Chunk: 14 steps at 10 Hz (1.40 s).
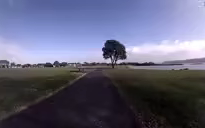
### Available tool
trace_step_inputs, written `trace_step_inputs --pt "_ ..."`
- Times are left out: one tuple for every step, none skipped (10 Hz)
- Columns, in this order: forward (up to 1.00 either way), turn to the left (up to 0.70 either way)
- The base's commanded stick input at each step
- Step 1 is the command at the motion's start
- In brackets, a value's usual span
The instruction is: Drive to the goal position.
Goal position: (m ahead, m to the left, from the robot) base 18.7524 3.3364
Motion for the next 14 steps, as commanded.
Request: trace_step_inputs --pt "0.45 0.0" --pt "0.45 0.0" --pt "0.45 0.0" --pt "0.45 0.0" --pt "0.45 0.0" --pt "0.45 0.0" --pt "0.45 0.0" --pt "0.45 0.0" --pt "0.45 0.0" --pt "0.45 0.05" --pt "0.45 0.11" --pt "0.45 0.18" --pt "0.45 0.25" --pt "0.45 0.27"
